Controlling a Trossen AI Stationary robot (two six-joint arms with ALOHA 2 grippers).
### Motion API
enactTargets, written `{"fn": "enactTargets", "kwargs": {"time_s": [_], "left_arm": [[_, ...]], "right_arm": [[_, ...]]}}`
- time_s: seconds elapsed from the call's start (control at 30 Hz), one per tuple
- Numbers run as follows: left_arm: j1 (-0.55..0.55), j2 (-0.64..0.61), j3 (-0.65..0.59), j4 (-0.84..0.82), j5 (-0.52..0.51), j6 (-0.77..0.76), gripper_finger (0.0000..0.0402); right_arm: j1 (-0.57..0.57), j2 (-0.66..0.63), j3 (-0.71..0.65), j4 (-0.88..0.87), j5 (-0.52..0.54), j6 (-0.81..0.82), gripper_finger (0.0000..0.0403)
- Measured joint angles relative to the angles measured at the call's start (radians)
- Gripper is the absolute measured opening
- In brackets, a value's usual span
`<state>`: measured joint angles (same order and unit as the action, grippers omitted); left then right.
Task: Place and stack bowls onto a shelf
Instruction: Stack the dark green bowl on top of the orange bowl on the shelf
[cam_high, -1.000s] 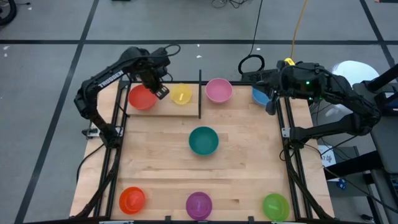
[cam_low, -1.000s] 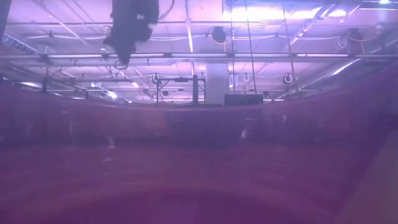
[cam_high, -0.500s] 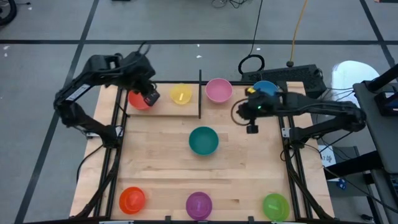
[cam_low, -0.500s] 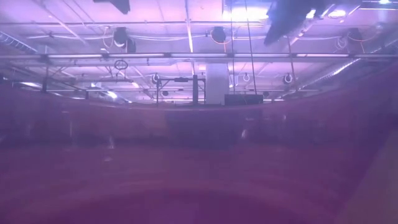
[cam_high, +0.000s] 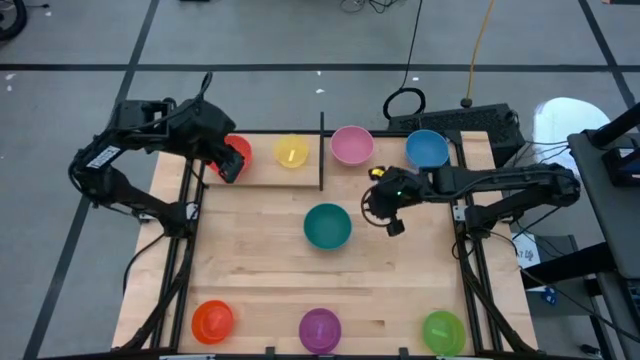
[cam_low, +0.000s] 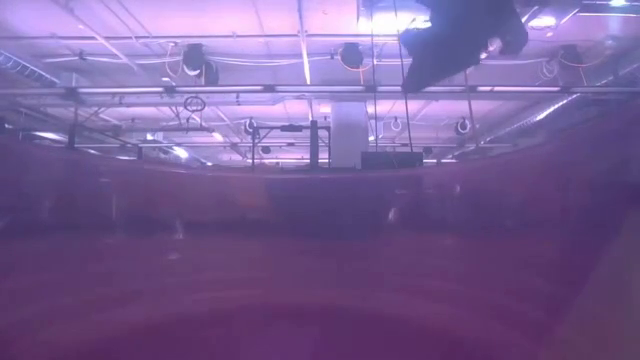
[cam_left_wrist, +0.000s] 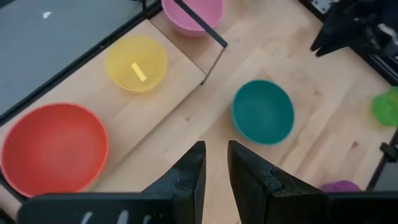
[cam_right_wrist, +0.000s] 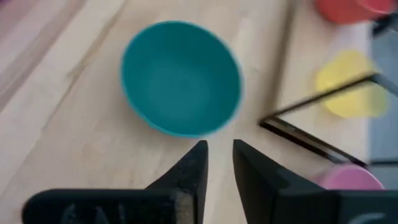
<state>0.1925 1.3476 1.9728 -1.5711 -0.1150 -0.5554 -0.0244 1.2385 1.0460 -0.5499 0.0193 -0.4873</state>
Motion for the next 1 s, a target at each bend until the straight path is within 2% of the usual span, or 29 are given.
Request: {"fn": "enactTargets", "kwargs": {"time_s": [0.33,0.53,0.67,0.83,1.0], "left_arm": [[-0.050,0.000,0.000,0.000,-0.001,0.007,0.0072],[-0.050,0.000,-0.001,0.000,0.004,0.033,0.0072],[-0.059,0.000,-0.001,0.000,0.026,0.061,0.0072],[-0.099,0.006,-0.001,0.000,0.028,0.067,0.0072],[-0.185,0.060,-0.047,0.022,0.029,0.147,0.0072]], "right_arm": [[0.067,0.150,-0.020,0.177,-0.026,-0.026,0.0075],[0.091,0.241,-0.020,0.180,-0.037,-0.029,0.0069],[0.105,0.287,-0.020,0.202,-0.098,-0.046,0.0068],[0.119,0.296,-0.020,0.228,-0.099,-0.049,0.0068],[0.117,0.266,-0.020,0.230,-0.097,-0.013,0.0068]]}}
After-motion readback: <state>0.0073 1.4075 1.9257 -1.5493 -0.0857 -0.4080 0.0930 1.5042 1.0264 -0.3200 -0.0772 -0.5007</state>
